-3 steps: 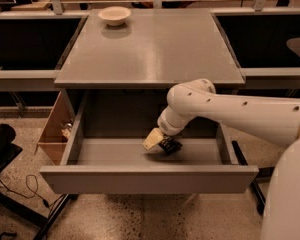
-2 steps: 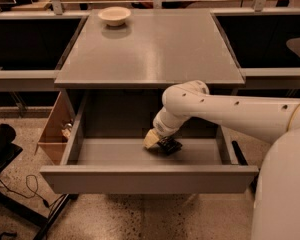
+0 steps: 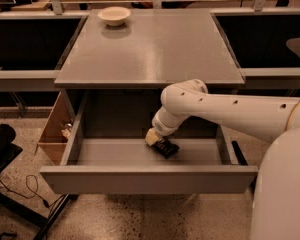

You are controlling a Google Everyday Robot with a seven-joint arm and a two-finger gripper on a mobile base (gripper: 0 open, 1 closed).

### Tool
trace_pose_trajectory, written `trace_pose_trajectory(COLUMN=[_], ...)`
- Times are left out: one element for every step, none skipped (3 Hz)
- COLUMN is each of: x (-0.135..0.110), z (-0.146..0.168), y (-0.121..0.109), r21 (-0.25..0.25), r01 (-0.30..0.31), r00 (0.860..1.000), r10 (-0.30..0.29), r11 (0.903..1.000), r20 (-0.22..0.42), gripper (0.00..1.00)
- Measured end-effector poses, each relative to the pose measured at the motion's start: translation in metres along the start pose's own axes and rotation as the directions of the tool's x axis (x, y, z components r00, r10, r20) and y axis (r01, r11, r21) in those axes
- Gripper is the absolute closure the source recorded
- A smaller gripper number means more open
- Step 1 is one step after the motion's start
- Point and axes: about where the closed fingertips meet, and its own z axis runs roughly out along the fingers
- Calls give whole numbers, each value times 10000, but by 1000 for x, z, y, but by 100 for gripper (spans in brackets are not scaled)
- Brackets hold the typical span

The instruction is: Pick rxbar chocolate from top drawer and place on counter

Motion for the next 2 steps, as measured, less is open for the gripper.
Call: trace_pose_trajectory(x=[-1,0], z=[-3,-63], y=[0,14], r21=[1,679], r01=[2,808], r00=[10000,9959], r10=[-2,-834], r11=[10000,9944], r20=[1,353], gripper=[100,100])
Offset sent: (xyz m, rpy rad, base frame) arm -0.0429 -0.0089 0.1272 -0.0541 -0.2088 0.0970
